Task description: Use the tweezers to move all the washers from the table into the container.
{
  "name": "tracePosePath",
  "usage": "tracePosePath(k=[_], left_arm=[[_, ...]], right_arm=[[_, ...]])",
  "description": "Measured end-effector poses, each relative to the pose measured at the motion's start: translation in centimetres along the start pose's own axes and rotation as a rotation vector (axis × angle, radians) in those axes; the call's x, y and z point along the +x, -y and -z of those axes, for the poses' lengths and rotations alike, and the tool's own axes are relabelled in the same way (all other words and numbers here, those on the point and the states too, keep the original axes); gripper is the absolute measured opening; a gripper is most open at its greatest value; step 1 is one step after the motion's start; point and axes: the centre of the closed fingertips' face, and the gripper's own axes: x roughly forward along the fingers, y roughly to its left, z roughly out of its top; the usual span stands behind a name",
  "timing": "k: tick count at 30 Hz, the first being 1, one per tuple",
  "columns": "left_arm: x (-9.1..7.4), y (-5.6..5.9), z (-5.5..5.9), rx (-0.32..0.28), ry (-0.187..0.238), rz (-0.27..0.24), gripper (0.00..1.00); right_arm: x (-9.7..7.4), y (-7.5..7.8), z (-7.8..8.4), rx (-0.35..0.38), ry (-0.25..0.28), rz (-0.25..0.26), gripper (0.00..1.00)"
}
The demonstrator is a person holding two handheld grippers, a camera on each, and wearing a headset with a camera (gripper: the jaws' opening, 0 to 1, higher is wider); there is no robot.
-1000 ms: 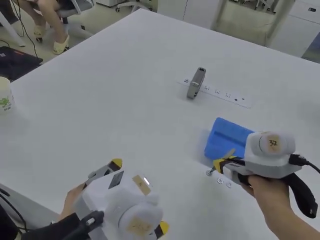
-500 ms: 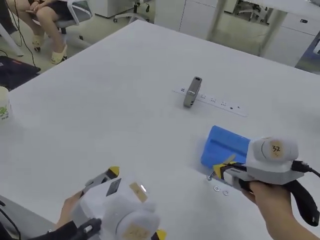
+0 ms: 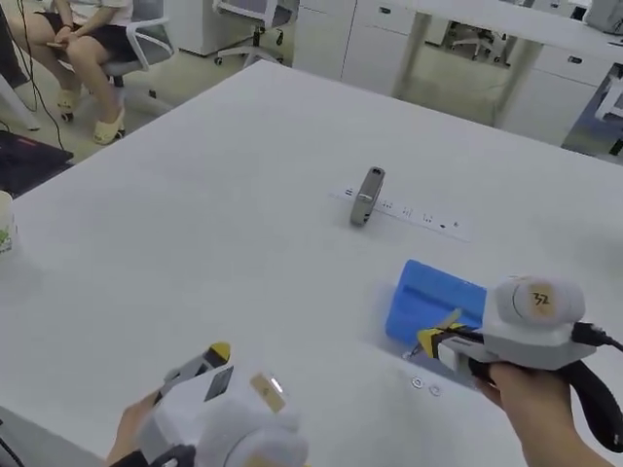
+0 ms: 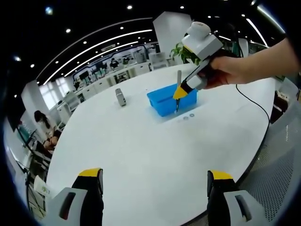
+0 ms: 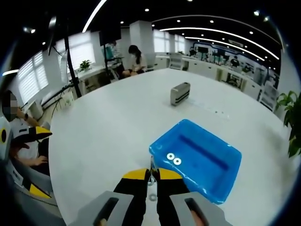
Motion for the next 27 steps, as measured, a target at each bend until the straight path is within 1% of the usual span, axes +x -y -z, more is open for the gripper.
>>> tracePosePath(k=[6,10,15,20,27], left_arm=[[0.0,-0.1,0.1,0.006,-0.007,-0.008,0.94],[-0.1,-0.2,0.1,-0.002,-0.002,-0.009,0.93],[-0.1,-0.2,0.1,0.001,-0.006,-0.010,0.93],[-0.1,-0.2,0.1,-0.004,-0.003,-0.010,0.93],[-0.1,-0.4,0.2,-0.010,-0.006,-0.016,0.93]], right_arm=[[-0.6,0.1,-0.5,-0.035,0.001,0.002,0.03],[-0.9,0.3,-0.7,-0.062,0.001,0.008,0.03],[-1.0,0.5,-1.0,-0.057,0.011,0.011,0.03],[-1.3,0.8,-1.6,-0.059,0.024,0.016,0.03],[-1.4,1.8,-2.5,-0.053,0.042,0.031,0.03]])
